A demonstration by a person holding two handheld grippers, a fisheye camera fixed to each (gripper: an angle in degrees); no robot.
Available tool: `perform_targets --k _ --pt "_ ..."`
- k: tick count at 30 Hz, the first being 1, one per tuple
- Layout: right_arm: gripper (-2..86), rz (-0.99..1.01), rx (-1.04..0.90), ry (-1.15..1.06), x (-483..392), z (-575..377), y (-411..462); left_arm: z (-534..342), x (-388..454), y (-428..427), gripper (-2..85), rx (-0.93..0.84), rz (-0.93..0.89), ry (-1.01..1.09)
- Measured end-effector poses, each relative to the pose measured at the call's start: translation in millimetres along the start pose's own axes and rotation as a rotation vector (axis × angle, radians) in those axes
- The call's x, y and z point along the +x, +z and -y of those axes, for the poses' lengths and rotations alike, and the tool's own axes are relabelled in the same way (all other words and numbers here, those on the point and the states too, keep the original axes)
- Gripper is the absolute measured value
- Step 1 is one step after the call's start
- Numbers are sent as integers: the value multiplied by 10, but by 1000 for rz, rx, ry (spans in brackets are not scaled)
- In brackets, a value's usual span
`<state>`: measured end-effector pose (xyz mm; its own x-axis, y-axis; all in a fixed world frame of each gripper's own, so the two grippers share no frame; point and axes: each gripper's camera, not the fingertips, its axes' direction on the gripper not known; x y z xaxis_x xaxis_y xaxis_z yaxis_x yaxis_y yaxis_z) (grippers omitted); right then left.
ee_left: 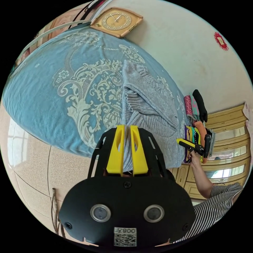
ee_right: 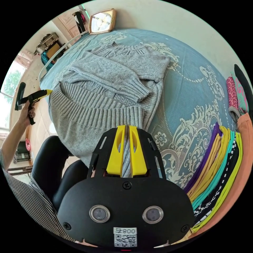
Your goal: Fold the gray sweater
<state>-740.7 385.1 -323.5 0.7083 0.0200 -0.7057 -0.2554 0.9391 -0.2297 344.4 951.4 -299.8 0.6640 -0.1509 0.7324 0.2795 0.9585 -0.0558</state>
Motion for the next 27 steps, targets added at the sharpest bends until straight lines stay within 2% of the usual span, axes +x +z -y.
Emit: perform_targets --k 4,6,8,10,13,22,27 --pt "35 -70 14 -42 -243 91 -40 -30 474 6 67 75 -42 151" --pt "31 -75 23 -45 -288 114 -58 -21 738 185 68 -11 -56 256" --pt "25 -55 25 -36 -285 140 -88 12 966 537 64 -167 44 324" --pt "16 -13 14 -18 -241 186 -143 42 1044 726 51 -226 124 336" --pt "8 17 27 -5 -186 182 -272 121 1125 740 28 -222 113 333" --pt "3 139 253 89 187 -15 -1070 315 1317 513 13 -73 38 335" --pt "2 121 212 134 374 100 -900 500 1303 751 13 -98 87 314"
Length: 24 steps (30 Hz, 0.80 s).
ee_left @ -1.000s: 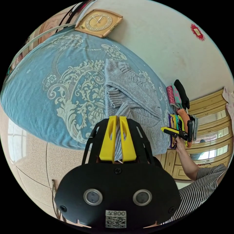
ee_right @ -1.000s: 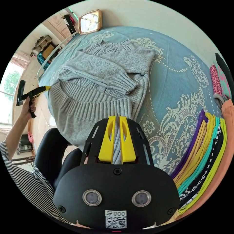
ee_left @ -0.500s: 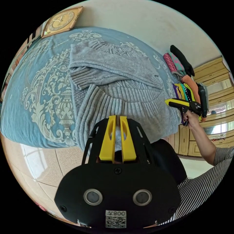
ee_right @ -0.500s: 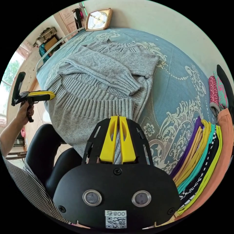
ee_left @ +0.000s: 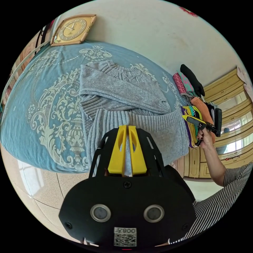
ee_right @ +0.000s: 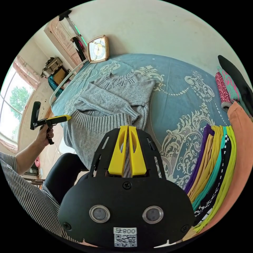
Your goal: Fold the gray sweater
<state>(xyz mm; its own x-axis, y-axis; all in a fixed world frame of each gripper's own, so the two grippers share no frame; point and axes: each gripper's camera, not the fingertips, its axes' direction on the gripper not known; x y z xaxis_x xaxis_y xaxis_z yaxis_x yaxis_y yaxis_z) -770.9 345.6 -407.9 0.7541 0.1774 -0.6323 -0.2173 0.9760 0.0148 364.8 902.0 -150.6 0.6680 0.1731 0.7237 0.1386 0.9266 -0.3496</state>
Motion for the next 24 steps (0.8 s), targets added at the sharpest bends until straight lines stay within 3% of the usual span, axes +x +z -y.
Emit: perform_targets --k 5,16,24 --pt "3 -56 -143 16 127 10 472 79 -184 280 15 -70 -29 -55" --pt "3 88 -30 78 473 -260 -2 34 -338 222 21 -54 -74 -64" --pt "1 73 59 45 366 -481 -317 -57 -436 186 17 -49 -68 -55"
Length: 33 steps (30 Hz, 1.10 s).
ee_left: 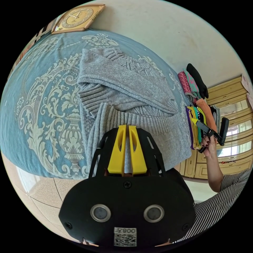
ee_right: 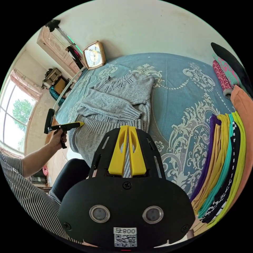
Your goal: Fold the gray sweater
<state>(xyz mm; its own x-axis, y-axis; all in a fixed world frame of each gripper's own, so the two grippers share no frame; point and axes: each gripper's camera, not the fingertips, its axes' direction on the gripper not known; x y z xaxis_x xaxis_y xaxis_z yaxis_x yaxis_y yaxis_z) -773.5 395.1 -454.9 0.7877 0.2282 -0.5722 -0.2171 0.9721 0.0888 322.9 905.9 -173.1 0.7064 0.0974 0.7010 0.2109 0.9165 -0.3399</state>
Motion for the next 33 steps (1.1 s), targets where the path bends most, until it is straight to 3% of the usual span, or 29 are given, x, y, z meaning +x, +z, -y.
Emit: perform_targets --k 6,7,10,18,26,33 --pt "0 -163 -255 -117 -104 -93 828 -91 -114 -46 16 -3 -10 -15" --pt "0 -158 -177 -150 -97 -150 780 -104 -153 -62 17 -12 -25 -28" --pt "1 -94 -221 -103 102 -150 772 -153 -228 -162 23 -23 -49 -33" --pt "4 83 -125 6 646 -489 245 -849 -601 -795 70 122 -130 -86" --pt "30 163 -91 111 1216 -1451 -386 -1844 -1096 -712 106 -42 -167 -256" --pt "56 224 -127 223 1719 -2260 -543 -1973 -1177 -604 118 -120 -168 -251"
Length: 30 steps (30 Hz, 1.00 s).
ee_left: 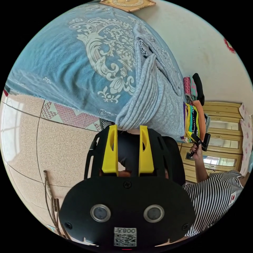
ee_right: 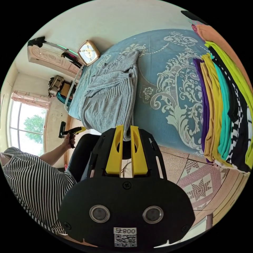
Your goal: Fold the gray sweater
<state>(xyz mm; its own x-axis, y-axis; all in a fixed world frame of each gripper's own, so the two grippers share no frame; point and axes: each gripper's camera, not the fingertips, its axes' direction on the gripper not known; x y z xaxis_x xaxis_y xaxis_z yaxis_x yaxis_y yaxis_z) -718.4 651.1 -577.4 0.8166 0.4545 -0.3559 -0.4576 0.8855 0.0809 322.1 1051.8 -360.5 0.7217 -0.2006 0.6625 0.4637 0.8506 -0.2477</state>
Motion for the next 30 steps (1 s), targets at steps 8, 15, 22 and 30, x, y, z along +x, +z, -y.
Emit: perform_targets --k 8,15,22,30 --pt "64 35 -74 -19 269 -117 249 -93 0 -107 85 -47 56 38" --pt "44 85 -112 -8 581 -199 408 -293 -23 -353 42 -55 2 63" --pt "20 177 -111 -39 734 -164 134 -592 6 -925 33 -9 -129 129" --pt "14 285 -92 -81 861 -187 -223 -882 -56 -1467 30 60 -257 121"
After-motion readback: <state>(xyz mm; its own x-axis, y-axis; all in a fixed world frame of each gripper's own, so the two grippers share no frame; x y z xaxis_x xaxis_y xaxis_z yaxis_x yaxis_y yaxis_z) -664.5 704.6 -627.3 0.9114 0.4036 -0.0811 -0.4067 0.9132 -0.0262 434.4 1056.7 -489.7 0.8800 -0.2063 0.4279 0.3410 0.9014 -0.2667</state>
